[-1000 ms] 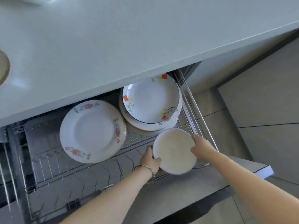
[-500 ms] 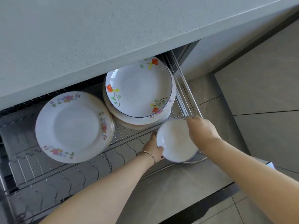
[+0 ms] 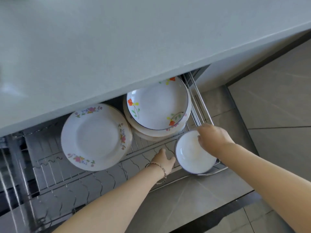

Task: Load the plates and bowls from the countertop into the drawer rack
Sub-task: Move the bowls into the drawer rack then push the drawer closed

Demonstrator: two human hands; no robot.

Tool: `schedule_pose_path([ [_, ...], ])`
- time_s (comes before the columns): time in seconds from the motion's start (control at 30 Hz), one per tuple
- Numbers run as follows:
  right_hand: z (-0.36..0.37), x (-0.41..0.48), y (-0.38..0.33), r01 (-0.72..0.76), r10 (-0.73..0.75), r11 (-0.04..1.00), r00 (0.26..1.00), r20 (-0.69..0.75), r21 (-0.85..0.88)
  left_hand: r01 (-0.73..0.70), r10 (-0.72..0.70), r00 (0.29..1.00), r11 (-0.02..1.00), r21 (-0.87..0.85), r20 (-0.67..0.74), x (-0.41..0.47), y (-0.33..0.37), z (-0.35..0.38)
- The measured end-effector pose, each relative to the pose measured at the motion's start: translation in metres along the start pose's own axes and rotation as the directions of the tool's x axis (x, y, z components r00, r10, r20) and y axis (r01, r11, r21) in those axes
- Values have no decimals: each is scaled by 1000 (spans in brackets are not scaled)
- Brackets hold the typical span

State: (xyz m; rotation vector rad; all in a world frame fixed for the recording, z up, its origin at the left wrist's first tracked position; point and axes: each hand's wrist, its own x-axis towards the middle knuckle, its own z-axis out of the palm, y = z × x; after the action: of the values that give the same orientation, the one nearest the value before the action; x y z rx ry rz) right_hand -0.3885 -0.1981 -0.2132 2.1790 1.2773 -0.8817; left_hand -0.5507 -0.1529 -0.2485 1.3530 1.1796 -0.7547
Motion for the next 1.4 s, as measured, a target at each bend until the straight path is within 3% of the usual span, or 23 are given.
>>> schedule_pose_path([
  [0.13,-56,-23,-33,118,-132,975,989,69,187,-126,128,985,992,20,-120,-58,-19,-56],
  [0.23,-111,-44,-78,200,-219,950,974,53,240,-189,172,925,982,-18,-338,-113,-35,-113],
  [0.37,-184,-79,-155,347,-338,883,937,-86,316,-263,35,774,926,-271,-632,-176,-63,-191],
  [0.43,-213,-89,-194,397,-369,838,918,-147,373,-282,-97,715,866,-412,-692,-200,-82,-224],
  [0.5,-230,-91,-232,399,-345,805,917,-200,439,-310,-213,690,776,-549,-691,-214,-103,-251],
  [0.6,-245,-82,-287,325,-246,743,946,-213,586,-368,-252,686,689,-624,-683,-226,-129,-282],
  [0.7,-250,-73,-325,118,-161,491,986,-43,863,-415,-206,791,512,-752,-576,-231,-141,-306],
  [0.77,-247,-67,-339,16,-137,337,990,32,941,-411,-128,854,427,-805,-504,-231,-143,-319],
  [0.9,-236,-63,-350,-6,-42,13,999,7,1000,-424,-19,889,346,-837,-458,-224,-143,-332],
  [0.97,-229,-69,-349,30,24,-4,999,-30,1000,-450,14,882,321,-833,-471,-222,-144,-329],
  [1.07,-210,-86,-332,68,84,77,994,-74,995,-457,54,881,348,-819,-469,-224,-151,-321],
  [1.23,-184,-138,-291,67,-29,108,997,-65,992,-320,252,941,442,-838,-226,-243,-171,-288],
  [1.33,-163,-163,-281,33,-65,142,998,-24,989,-260,265,950,394,-882,-162,-255,-186,-255],
  [1.4,-139,-172,-280,-39,-43,77,998,42,996,-227,238,960,344,-911,-150,-256,-199,-235],
])
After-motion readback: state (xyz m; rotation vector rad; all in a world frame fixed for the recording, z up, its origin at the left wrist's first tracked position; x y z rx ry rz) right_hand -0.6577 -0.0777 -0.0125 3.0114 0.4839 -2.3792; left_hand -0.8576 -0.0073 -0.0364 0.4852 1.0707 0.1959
